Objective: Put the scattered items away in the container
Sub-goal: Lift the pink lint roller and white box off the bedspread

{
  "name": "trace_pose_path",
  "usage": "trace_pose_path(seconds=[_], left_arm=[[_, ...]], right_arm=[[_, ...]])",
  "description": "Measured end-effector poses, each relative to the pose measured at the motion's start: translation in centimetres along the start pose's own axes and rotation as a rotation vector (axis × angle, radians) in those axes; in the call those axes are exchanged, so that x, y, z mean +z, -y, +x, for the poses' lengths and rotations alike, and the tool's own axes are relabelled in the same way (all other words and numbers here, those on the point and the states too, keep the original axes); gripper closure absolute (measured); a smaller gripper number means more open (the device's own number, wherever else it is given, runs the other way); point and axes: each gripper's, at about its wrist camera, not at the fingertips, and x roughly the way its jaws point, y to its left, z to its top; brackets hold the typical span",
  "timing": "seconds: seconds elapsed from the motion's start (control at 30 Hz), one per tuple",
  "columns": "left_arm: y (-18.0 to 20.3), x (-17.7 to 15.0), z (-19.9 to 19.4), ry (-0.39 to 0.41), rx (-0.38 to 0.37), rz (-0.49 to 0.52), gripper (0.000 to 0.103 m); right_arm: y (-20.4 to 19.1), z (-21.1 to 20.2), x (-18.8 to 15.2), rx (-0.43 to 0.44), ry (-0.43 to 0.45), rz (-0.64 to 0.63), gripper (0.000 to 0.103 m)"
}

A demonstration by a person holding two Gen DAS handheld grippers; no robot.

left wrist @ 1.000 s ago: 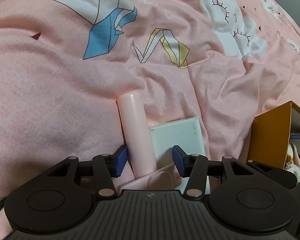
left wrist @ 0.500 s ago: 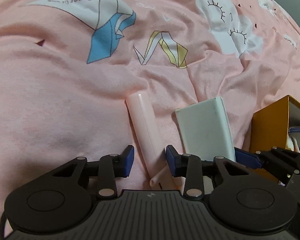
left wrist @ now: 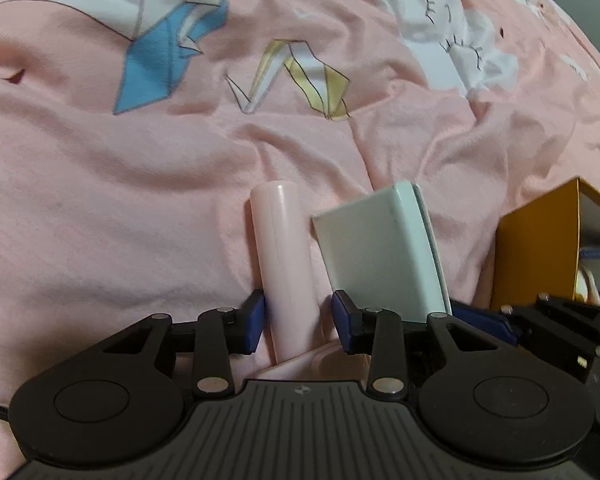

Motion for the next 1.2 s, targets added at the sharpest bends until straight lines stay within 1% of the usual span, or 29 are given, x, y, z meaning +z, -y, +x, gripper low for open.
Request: trace_pose_path(seconds=[0.07, 0.17, 0.2, 0.27, 0.37, 0.43, 0.53, 0.63, 0.8, 0.9, 1.03, 1.2], left_arm=[[0.1, 0.1, 0.2, -0.004, 0.01, 0.001, 0.063], [0.1, 0.1, 0.6, -0.003, 0.022, 0.007, 0.063], [0.1, 0.1, 0.5, 0.001, 0.024, 0.01, 0.063], [0.0, -0.2, 0.3, 0.014, 0.034, 0.01, 0.069], [-0.1, -0.5, -0.2, 0.031, 0.025, 0.004, 0.07], [-0.2, -0.8, -0.7, 0.048, 0.023, 0.002, 0.07], [-0.3, -1.2, -1.5, 0.077, 0.022, -0.013, 0.07], [-0.3, -1.9, -2.4, 0.113, 0.017, -0.022, 0.071], [-0.3, -2.8, -4.1, 0.178, 0.006, -0.01, 0.071], [-0.4, -3.3, -5.0, 0.212, -0.016, -0.004, 0.071], [0.0, -3.5, -5.7, 0.253, -0.029, 0.0, 0.071], [0.8, -4.2, -6.9, 0.302, -0.035, 0.04, 0.072]], right_arm=[[-0.2, 0.6, 0.0, 0.0, -0.005, 0.001, 0.061], [-0.1, 1.0, -0.1, 0.008, -0.005, 0.018, 0.066], [-0.2, 0.8, -0.1, 0.009, -0.002, 0.023, 0.066], [-0.2, 0.3, -0.3, 0.009, 0.008, 0.022, 0.069], [-0.6, -0.6, -0.4, 0.01, 0.031, 0.013, 0.071], [-0.8, -1.2, -0.6, -0.008, 0.05, 0.003, 0.071], [-0.9, -2.2, -0.8, -0.04, 0.081, -0.006, 0.071], [-0.7, -3.2, -0.8, -0.048, 0.114, 0.001, 0.071], [-1.2, -4.8, -1.3, -0.08, 0.158, -0.03, 0.071], [-1.4, -5.8, -1.7, -0.103, 0.189, -0.046, 0.071], [-1.3, -7.4, -2.4, -0.111, 0.226, -0.04, 0.071], [-1.4, -9.5, -3.1, -0.114, 0.282, -0.035, 0.071]])
